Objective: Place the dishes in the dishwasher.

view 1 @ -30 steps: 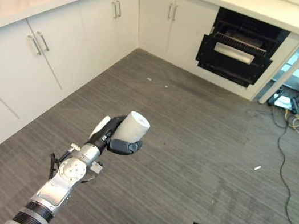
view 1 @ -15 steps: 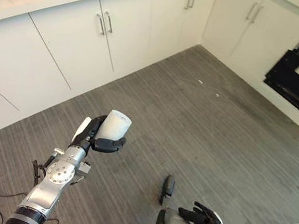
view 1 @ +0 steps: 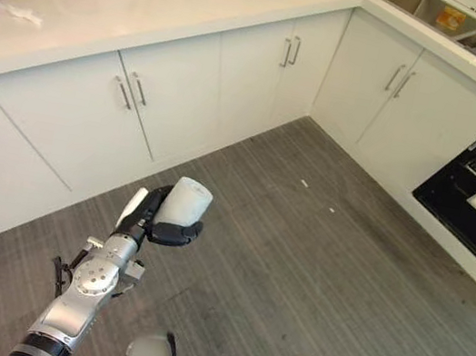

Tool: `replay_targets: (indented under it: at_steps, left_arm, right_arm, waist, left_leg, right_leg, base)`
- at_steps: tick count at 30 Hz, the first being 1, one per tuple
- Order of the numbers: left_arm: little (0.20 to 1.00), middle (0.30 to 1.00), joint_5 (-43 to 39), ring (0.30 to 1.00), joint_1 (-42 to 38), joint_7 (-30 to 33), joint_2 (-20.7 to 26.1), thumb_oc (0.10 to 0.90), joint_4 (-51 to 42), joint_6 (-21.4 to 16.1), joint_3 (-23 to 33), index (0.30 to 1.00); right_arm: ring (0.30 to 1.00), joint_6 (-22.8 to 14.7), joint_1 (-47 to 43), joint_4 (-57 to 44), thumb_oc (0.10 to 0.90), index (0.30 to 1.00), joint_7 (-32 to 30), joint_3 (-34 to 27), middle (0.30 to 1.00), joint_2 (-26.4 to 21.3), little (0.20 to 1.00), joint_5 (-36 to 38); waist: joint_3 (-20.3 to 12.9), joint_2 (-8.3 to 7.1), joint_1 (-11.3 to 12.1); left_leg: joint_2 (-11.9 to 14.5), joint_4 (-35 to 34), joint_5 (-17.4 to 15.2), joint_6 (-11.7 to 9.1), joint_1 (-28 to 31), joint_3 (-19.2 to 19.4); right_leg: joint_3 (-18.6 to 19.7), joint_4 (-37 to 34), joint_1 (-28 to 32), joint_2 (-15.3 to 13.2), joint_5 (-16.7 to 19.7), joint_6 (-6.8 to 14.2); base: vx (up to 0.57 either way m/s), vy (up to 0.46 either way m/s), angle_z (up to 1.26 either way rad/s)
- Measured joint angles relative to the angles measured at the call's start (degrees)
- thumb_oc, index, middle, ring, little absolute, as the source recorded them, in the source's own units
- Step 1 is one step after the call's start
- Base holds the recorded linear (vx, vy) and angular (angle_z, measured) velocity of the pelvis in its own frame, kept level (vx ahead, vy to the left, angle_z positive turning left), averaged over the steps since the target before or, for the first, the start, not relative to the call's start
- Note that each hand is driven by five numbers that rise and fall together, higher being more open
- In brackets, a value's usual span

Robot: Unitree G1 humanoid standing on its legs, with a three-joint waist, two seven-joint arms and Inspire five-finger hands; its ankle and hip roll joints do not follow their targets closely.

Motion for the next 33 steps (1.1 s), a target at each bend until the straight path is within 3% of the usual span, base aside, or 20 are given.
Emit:
replay_targets:
  at_steps: [1,3,5,6,7,9,10,13,15,16,18,19,21,23,25,26,28,30,32,33]
  left_arm:
    - [0.300,0.300,0.00,0.300,-0.01,-0.03,0.02,0.400,0.02,0.01,0.00,0.300]
    - [0.300,0.300,0.02,0.300,0.05,-0.36,0.12,0.400,0.30,0.23,-0.25,0.300]
    - [0.300,0.300,0.05,0.300,0.63,-0.66,-0.17,0.400,0.25,-0.08,-0.24,0.300]
    - [0.300,0.300,0.10,0.300,0.34,-0.70,-0.18,0.400,0.26,-0.11,-0.24,0.300]
    - [0.300,0.300,0.12,0.300,0.59,-0.52,-0.18,0.400,0.22,-0.10,-0.03,0.300]
    - [0.300,0.300,0.13,0.300,1.50,-0.39,0.20,0.400,0.26,0.08,0.38,0.300]
    - [0.300,0.300,0.13,0.300,2.16,-0.34,0.91,0.400,0.08,0.96,1.02,0.300]
    - [0.300,0.300,0.33,0.300,1.46,-0.40,4.10,0.400,0.07,1.29,1.13,0.300]
    - [0.300,0.300,0.66,0.300,1.44,-0.19,4.57,0.400,-0.37,1.33,1.14,0.300]
    - [0.300,0.300,0.71,0.300,1.13,-0.02,4.59,0.400,-1.13,1.32,1.13,0.300]
    - [0.300,0.300,1.08,0.300,-0.48,0.24,4.86,0.400,-2.26,1.14,1.22,0.300]
    - [0.300,0.300,1.09,0.300,-0.78,0.82,4.62,0.400,-2.48,0.94,1.69,0.300]
    - [0.300,0.300,1.18,0.300,-0.77,1.36,3.44,0.400,-2.47,0.88,2.31,0.300]
    - [0.300,0.300,1.24,0.300,-0.05,1.09,2.25,0.400,-2.60,0.57,2.63,0.300]
    - [0.300,0.300,1.24,0.300,1.12,0.95,1.51,0.400,-2.53,0.67,3.36,0.300]
    - [0.300,0.300,1.25,0.300,2.11,0.95,1.12,0.400,-2.47,0.73,4.16,0.300]
    - [0.300,0.300,1.40,0.300,2.18,1.13,0.91,0.400,-1.94,1.17,5.19,0.300]
    - [0.300,0.300,1.67,0.300,2.31,1.10,0.17,0.400,-0.08,1.35,5.21,0.300]
    - [0.300,0.300,1.84,0.300,2.71,0.93,-1.79,0.400,1.53,1.61,4.34,0.300]
    - [0.300,0.300,1.84,0.300,1.89,0.81,-2.33,0.400,1.50,1.61,3.83,0.300]
  right_arm:
    - [0.900,-0.11,-0.41,-0.11,0.800,0.900,0.00,0.04,0.900,-0.29,0.900,0.02]
    - [0.900,-0.19,-0.59,-0.71,0.800,0.900,0.05,0.39,0.900,-0.80,0.900,-0.02]
    - [0.900,-0.49,-0.03,-1.72,0.800,0.900,-0.02,3.14,0.900,-1.88,0.900,-0.13]
    - [0.900,-0.71,-0.04,-1.80,0.800,0.900,-0.03,3.66,0.900,-2.61,0.900,-0.15]
    - [0.900,-0.90,-0.02,-1.84,0.800,0.900,-0.04,3.54,0.900,-3.24,0.900,-0.16]
    - [0.900,-1.03,-0.01,-1.61,0.800,0.900,-0.06,3.24,0.900,-2.95,0.900,-0.16]
    - [0.900,-1.33,0.21,-1.75,0.800,0.900,0.19,2.36,0.900,-1.26,0.900,-0.16]
    - [0.900,-1.32,0.04,-2.39,0.800,0.900,0.53,2.30,0.900,1.03,0.900,-0.14]
    - [0.900,-1.35,0.55,-4.79,0.800,0.900,0.35,2.28,0.900,0.88,0.900,-0.10]
    - [0.900,-1.35,0.81,-6.24,0.800,0.900,0.32,2.29,0.900,0.72,0.900,-0.07]
    - [0.900,-1.46,1.27,-9.13,0.800,0.900,0.47,2.14,0.900,1.34,0.900,0.63]
    - [0.900,-1.56,0.54,-11.17,0.800,0.900,0.39,1.71,0.900,1.53,0.900,1.99]
    - [0.900,-1.97,-0.12,-15.65,0.800,0.900,0.55,2.37,0.900,1.39,0.900,1.89]
    - [0.900,-2.23,0.22,-16.91,0.800,0.900,0.54,2.61,0.900,1.30,0.900,1.69]
    - [0.900,-1.88,0.91,-17.11,0.800,0.900,0.50,2.58,0.900,1.25,0.900,1.03]
    - [0.900,-1.64,1.40,-17.05,0.800,0.900,0.45,2.57,0.900,1.14,0.900,-0.31]
    - [0.900,-1.51,0.93,-16.40,0.800,0.900,0.39,2.50,0.900,1.05,0.900,-0.97]
    - [0.900,-1.24,1.33,-15.86,0.800,0.900,0.31,2.52,0.900,0.70,0.900,-2.49]
    - [0.900,-1.30,2.74,-15.25,0.800,0.900,0.34,2.63,0.900,0.13,0.900,-2.50]
    - [0.900,-1.22,2.90,-14.83,0.800,0.900,0.33,2.62,0.900,0.10,0.900,-2.47]
  waist:
    - [0.07,0.18,0.98]
    - [0.83,1.13,0.54]
    - [0.11,2.02,0.93]
    - [0.02,3.04,0.83]
    - [-0.43,4.12,1.71]
    - [-0.79,3.97,1.75]
    - [-1.33,2.58,1.28]
    - [-1.26,0.28,1.02]
    - [-0.36,2.16,0.53]
    - [0.55,3.34,-0.44]
    - [1.88,4.13,-2.39]
    - [2.24,3.81,-2.29]
    - [2.70,4.51,-2.56]
    - [2.32,4.07,-4.28]
    - [1.84,3.59,-3.24]
    - [0.87,3.01,-3.26]
    - [0.47,2.60,-2.19]
    - [0.19,2.68,-1.05]
    - [-1.77,4.65,-0.19]
    - [-1.92,4.72,-0.76]
  left_leg:
    - [-0.19,-14.51,-0.99,0.53,-0.08,-0.11]
    - [-0.45,-31.42,2.63,0.19,0.23,-1.01]
    - [-2.54,-53.38,5.69,-1.39,3.04,-6.58]
    - [-2.77,-57.22,5.75,-1.79,2.14,-10.50]
    - [-3.25,-56.29,4.58,-1.36,1.79,-11.73]
    - [-3.25,-54.10,7.98,-1.15,2.54,-9.68]
    - [-4.67,-52.22,16.39,1.19,4.60,-7.76]
    - [-7.12,-54.71,13.99,3.00,10.42,-3.91]
    - [-7.72,-56.75,11.41,4.52,16.65,-0.84]
    - [-7.79,-56.77,9.58,5.61,19.29,0.09]
    - [-8.85,-56.79,6.93,6.35,22.65,1.53]
    - [-9.21,-56.78,5.47,6.95,24.48,4.04]
    - [-10.19,-57.09,1.75,5.36,28.20,8.44]
    - [-11.01,-56.71,0.11,5.63,29.92,9.23]
    - [-11.74,-56.68,-2.03,4.82,31.87,11.23]
    - [-11.96,-56.68,-3.61,3.59,32.17,13.21]
    - [-12.21,-56.63,-5.16,2.17,33.60,15.02]
    - [-12.11,-56.45,-6.51,-0.06,37.61,16.08]
    - [-9.01,-52.27,-7.24,-2.38,41.24,12.84]
    - [-7.67,-48.63,-6.95,-2.88,40.99,9.79]
  right_leg:
    - [1.56,-2.71,2.09,0.28,0.29,1.16]
    - [1.89,-5.39,7.17,0.62,-0.49,2.86]
    - [1.22,-6.32,9.96,0.09,-2.59,6.17]
    - [1.74,-6.30,11.23,-0.15,-3.35,6.94]
    - [3.90,-6.32,12.78,-1.65,-5.18,7.22]
    - [4.71,-6.11,14.64,-2.79,-6.32,8.37]
    - [4.30,0.11,13.34,-6.75,-6.32,10.42]
    - [5.78,4.73,9.00,-9.54,-3.80,12.49]
    - [8.15,19.01,4.36,-11.92,0.97,15.74]
    - [9.23,31.82,-1.86,-13.42,5.74,18.02]
    - [10.81,49.68,-13.47,-14.53,4.71,19.29]
    - [9.64,52.86,-19.50,-14.95,3.40,19.29]
    - [-1.01,45.23,-27.61,-14.97,-0.75,15.27]
    - [-7.08,33.27,-28.03,-13.30,-0.87,13.79]
    - [-13.15,19.07,-27.40,-10.98,0.64,11.00]
    - [-20.63,10.06,-26.59,-10.50,1.23,11.41]
    - [-26.22,3.32,-26.95,-10.12,1.62,11.90]
    - [-27.39,4.60,-25.57,-9.92,2.13,8.97]
    - [-23.92,7.63,-23.32,-7.86,8.04,0.42]
    - [-21.45,8.99,-22.73,-7.42,7.96,0.44]
  base:
    - [0.41,0.243,-0.98]
    - [0.39,0.190,-0.56]
    - [0.41,0.158,-0.51]
    - [0.54,0.307,-0.98]
    - [0.39,0.252,-1.15]
    - [0.25,0.220,-0.91]
    - [0.37,0.363,-0.66]
    - [0.39,0.410,-0.78]
    - [0.27,0.363,-0.78]
    - [0.28,0.381,-0.45]
    - [0.29,0.317,-0.38]
    - [0.30,0.209,-1.06]
    - [0.43,0.144,-1.04]
    - [0.28,0.012,-0.23]
    - [0.33,-0.054,-0.38]
    - [0.40,-0.042,-0.46]
    - [0.40,-0.044,-0.50]
    - [0.32,-0.061,-0.62]
    - [0.61,-0.186,-0.68]
    - [0.48,-0.198,-0.16]
